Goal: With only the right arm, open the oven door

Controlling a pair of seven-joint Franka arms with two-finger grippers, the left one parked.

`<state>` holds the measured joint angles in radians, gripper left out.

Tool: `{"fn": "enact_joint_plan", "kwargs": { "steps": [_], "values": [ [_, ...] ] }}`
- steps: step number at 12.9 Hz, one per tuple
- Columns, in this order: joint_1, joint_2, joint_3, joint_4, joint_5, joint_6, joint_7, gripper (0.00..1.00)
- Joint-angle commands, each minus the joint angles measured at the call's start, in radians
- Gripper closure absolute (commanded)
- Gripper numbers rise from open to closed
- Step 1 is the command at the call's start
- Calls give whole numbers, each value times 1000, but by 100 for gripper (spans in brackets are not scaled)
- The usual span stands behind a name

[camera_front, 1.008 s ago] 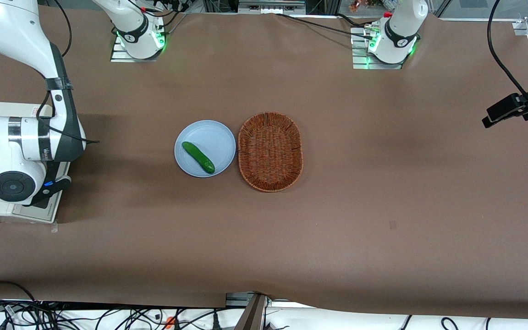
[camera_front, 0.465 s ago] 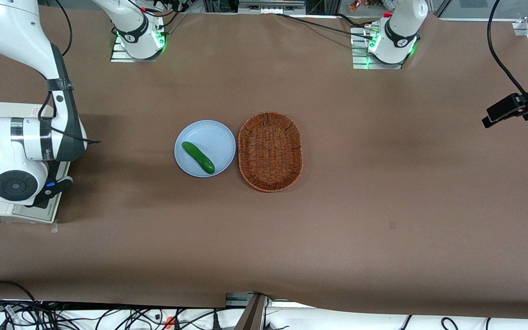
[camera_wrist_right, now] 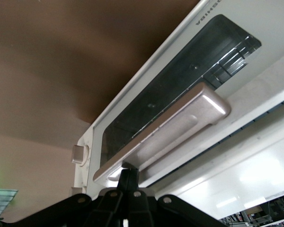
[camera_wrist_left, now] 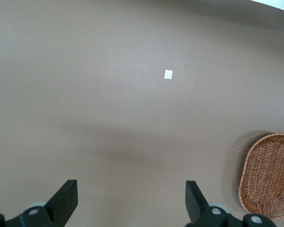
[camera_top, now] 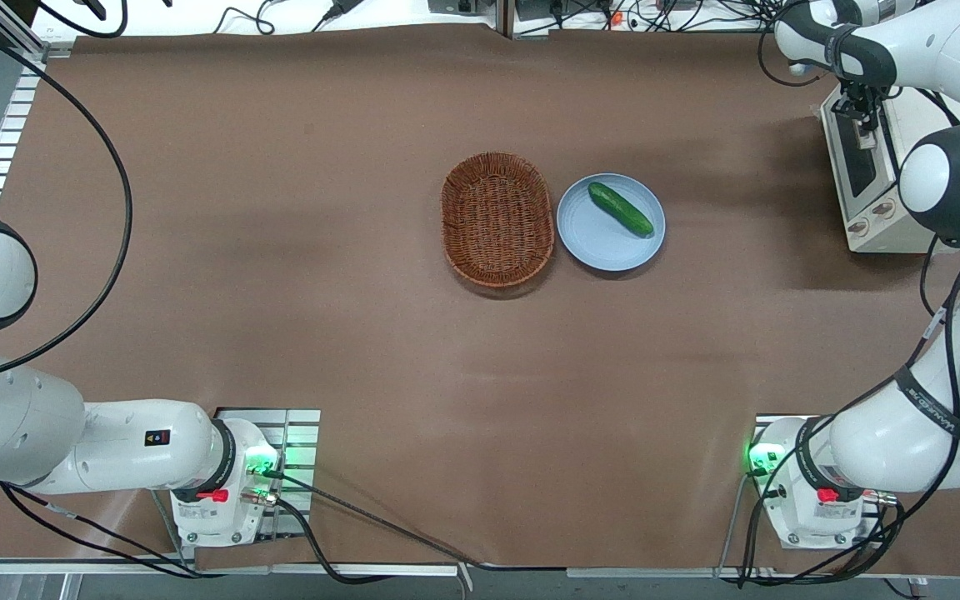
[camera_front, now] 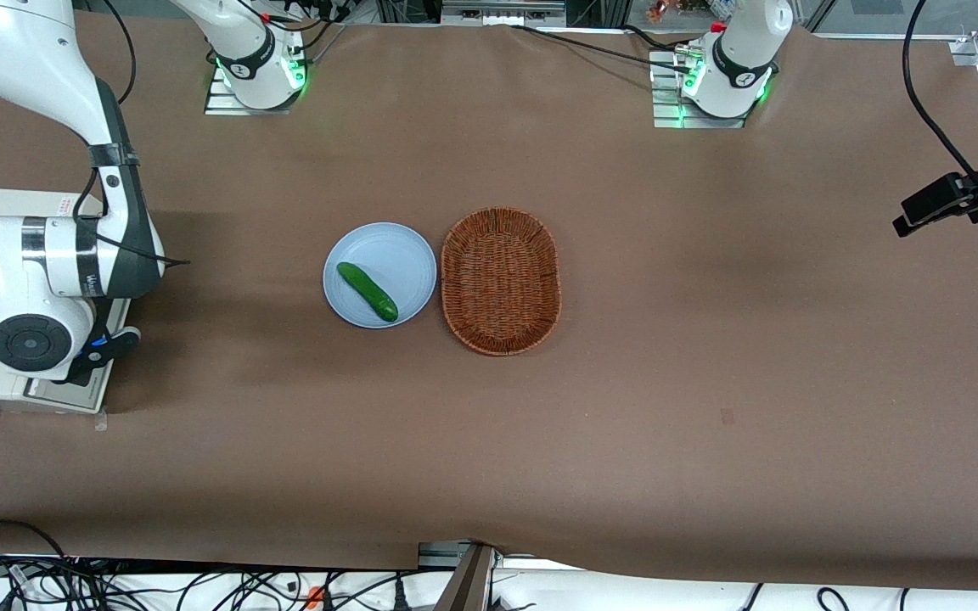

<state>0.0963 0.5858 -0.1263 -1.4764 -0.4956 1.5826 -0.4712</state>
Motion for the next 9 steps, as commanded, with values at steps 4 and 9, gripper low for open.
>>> {"fn": "enact_joint_plan", "kwargs": {
  "steps": [4, 9],
  "values": [
    [-9, 72, 4, -27, 112, 111, 28, 100],
    [-20, 126, 5, -27, 146, 168, 26, 100]
  ]
}}
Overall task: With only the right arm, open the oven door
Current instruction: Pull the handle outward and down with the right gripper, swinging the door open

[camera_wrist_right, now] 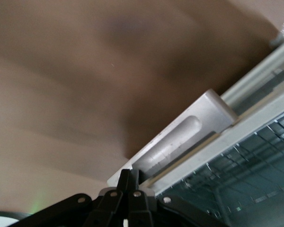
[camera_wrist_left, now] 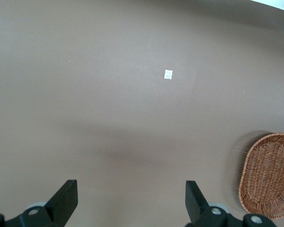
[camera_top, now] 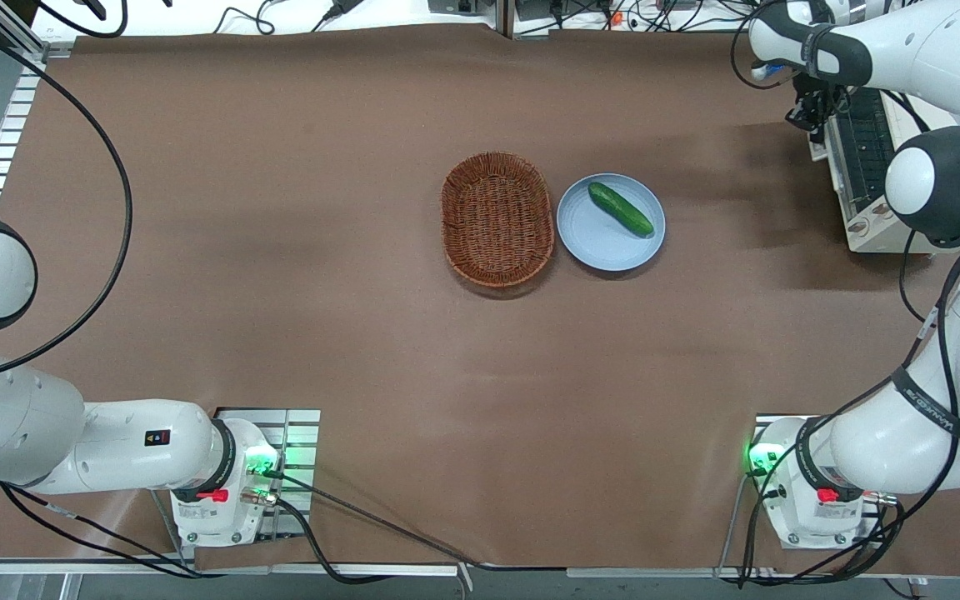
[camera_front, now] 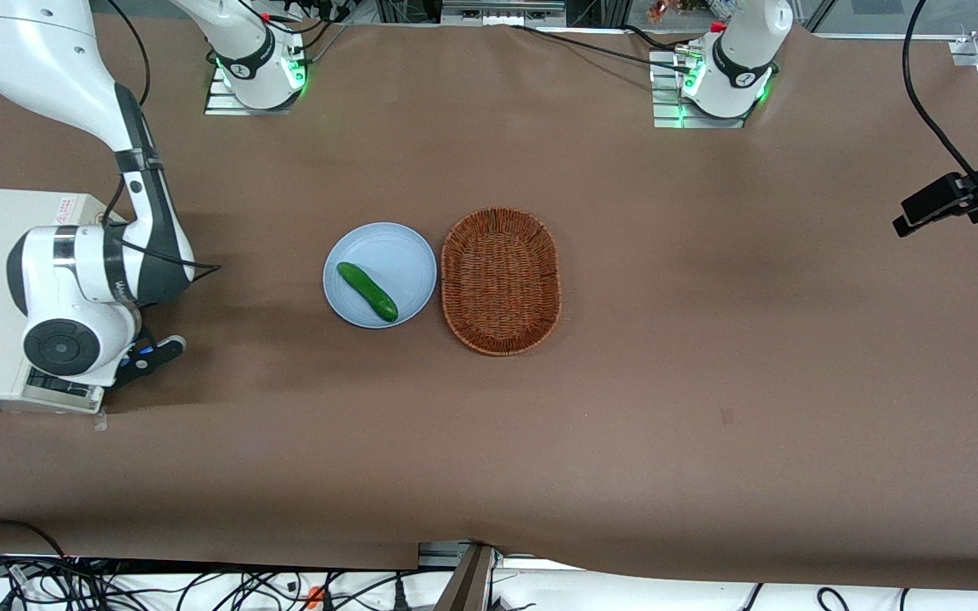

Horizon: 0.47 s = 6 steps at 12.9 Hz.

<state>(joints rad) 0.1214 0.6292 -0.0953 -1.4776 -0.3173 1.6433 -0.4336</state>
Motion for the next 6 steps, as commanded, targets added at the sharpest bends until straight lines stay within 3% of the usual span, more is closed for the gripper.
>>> {"fn": "enact_joint_plan", "kwargs": {
  "steps": [1, 6],
  "values": [
    [-46, 89, -26, -26, -29, 108, -11, 100],
    [-55, 142, -27, -24, 47, 125, -10, 100]
  ]
}}
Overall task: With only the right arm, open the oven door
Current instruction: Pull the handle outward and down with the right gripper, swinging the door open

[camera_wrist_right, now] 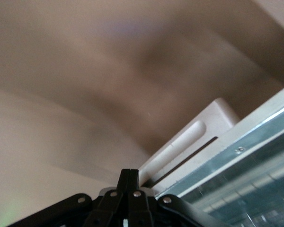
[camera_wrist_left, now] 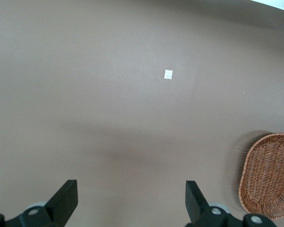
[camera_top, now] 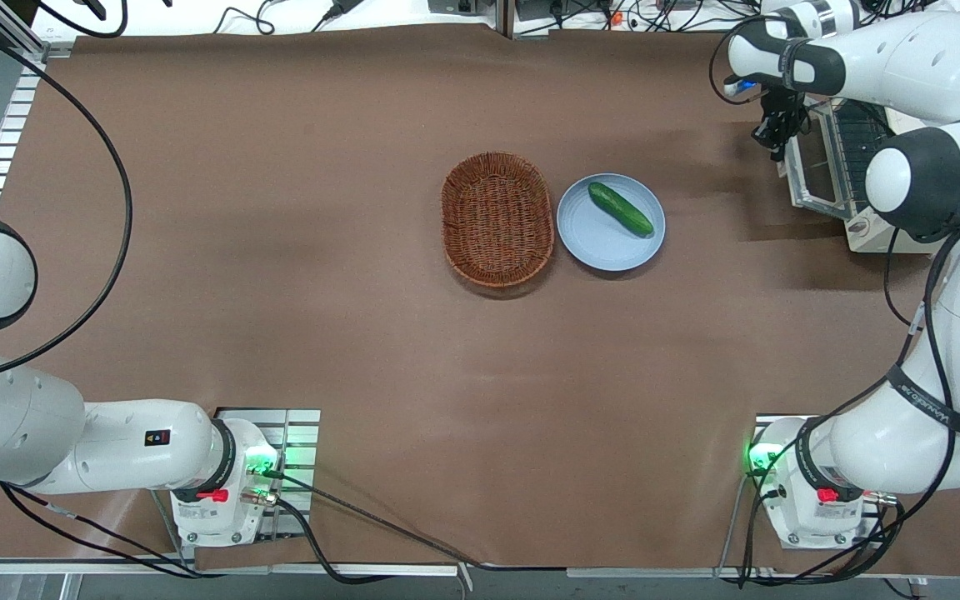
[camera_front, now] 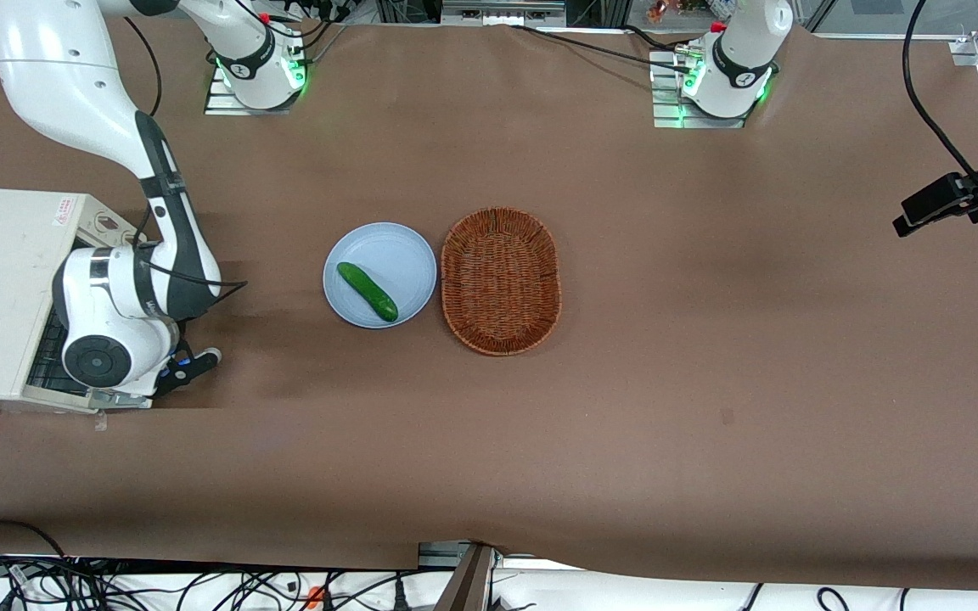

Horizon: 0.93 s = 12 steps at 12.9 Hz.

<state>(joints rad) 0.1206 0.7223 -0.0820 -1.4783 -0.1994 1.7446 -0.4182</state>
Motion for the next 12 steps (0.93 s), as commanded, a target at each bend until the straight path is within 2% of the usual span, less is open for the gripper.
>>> {"fn": "enact_joint_plan", "kwargs": {
  "steps": [1, 3, 4, 7, 10, 12],
  "values": [
    [-58, 58, -42, -25, -52, 32, -27, 100],
    [-68, 80, -42, -23, -25, 33, -25, 100],
    [-67, 83, -42, -23, 12, 33, -13, 100],
    [-59, 82, -41, -22, 84, 21, 140, 100],
    [-41, 77, -39, 1, 198, -39, 304, 100],
    [-12, 77, -39, 27, 225, -88, 372, 100]
  ]
}}
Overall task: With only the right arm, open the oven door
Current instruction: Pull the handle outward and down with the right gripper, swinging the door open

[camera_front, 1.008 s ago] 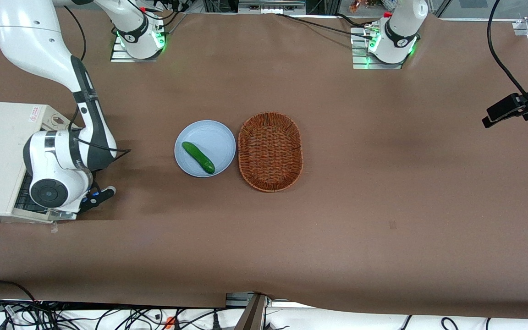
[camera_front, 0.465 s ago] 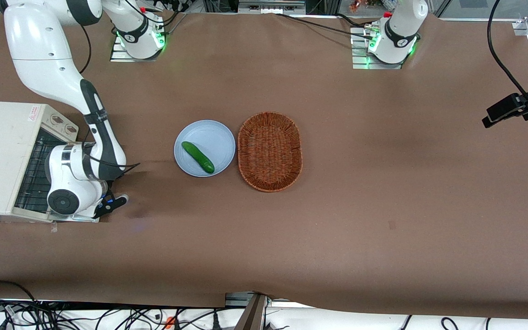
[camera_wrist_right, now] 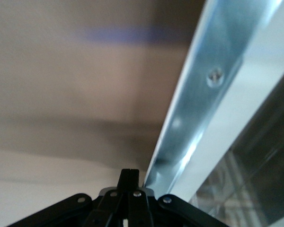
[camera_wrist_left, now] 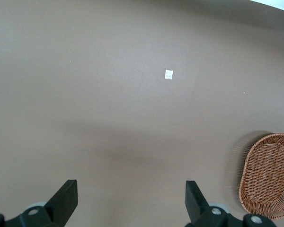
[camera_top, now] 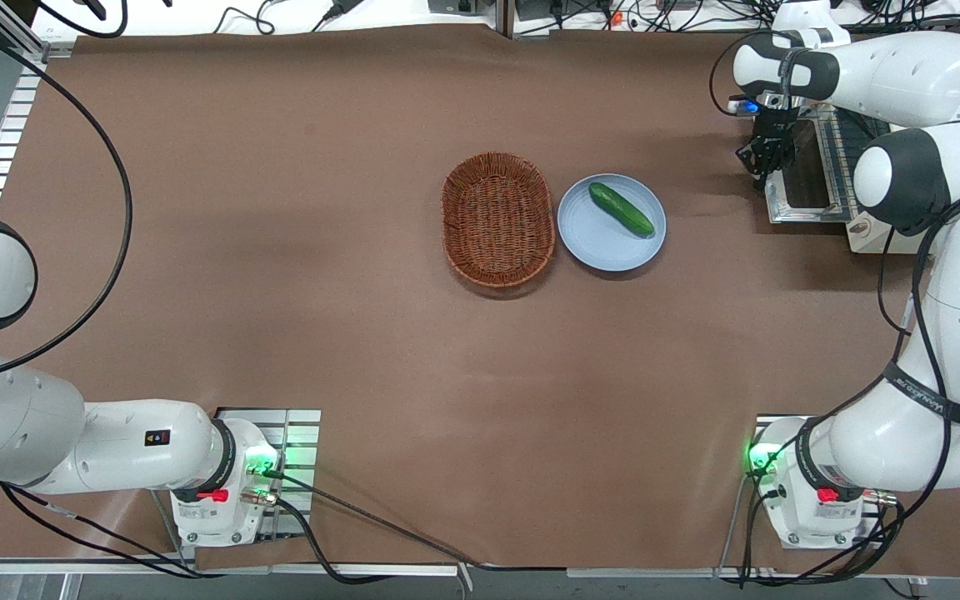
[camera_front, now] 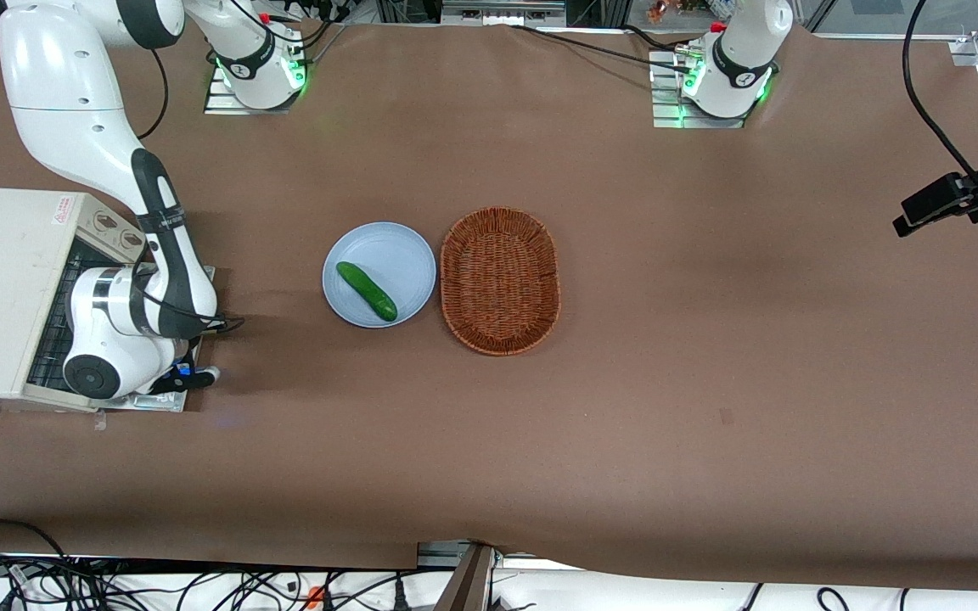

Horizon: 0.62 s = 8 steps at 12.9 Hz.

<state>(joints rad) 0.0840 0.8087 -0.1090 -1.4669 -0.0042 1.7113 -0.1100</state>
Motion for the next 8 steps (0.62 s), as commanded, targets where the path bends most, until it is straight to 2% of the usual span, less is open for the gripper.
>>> {"fn": "enact_joint_plan", "kwargs": {
  "steps": [1, 5, 6, 8],
  "values": [
    [34, -9, -12, 20, 35, -73, 78, 100],
    [34, -22, -12, 124, 35, -171, 73, 100],
    [31, -32, -12, 155, 36, -192, 72, 82],
    [31, -80, -12, 171, 36, -199, 73, 38]
  ]
}}
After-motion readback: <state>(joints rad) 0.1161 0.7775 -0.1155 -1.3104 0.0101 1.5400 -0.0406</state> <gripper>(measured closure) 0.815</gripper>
